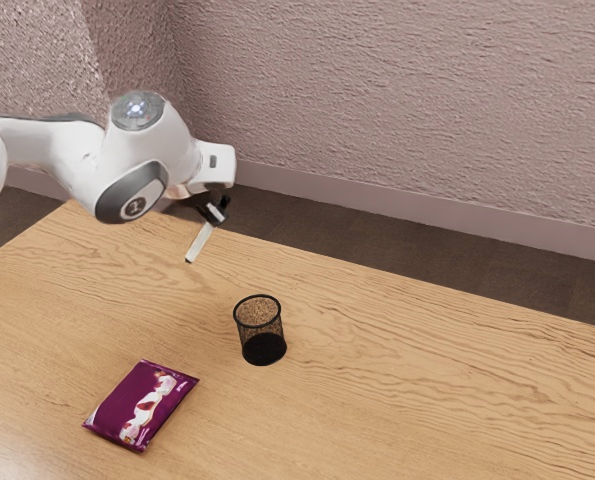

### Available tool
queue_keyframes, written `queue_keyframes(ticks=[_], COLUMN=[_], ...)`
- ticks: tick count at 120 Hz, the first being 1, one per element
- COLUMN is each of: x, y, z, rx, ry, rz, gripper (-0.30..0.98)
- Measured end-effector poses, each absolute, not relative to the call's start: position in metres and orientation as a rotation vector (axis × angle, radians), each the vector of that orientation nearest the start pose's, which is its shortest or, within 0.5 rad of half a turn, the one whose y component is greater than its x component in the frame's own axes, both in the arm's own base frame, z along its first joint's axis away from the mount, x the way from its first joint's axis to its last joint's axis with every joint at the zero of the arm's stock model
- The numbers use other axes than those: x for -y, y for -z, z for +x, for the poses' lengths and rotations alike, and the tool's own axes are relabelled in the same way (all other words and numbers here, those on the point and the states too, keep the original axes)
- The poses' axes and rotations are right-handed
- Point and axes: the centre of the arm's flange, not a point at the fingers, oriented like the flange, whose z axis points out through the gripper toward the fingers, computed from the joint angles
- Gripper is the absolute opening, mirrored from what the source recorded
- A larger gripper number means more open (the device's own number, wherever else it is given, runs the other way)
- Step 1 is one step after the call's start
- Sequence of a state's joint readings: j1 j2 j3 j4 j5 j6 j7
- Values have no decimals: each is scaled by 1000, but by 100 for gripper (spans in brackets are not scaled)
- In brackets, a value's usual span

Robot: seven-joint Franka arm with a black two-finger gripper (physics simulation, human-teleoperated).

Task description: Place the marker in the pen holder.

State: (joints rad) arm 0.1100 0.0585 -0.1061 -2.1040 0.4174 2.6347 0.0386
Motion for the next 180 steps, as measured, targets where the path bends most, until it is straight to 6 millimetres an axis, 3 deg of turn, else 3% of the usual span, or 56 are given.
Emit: queue_keyframes(ticks=[18, 35, 64, 104, 150, 180], x=[62, 102, 90, 82, 136, 141], y=[-447, -453, -432, -407, -408, -407], z=[557, 542, 549, 556, 545, 531], rx=[-467, -414, -197, -27, -33, 7], ry=[792, 884, 907, 894, 923, 912], rz=[-2767, -2810, -2885, -2929, -2980, -2990], gripper=[-10, -10, -10, -10, -10, -7])
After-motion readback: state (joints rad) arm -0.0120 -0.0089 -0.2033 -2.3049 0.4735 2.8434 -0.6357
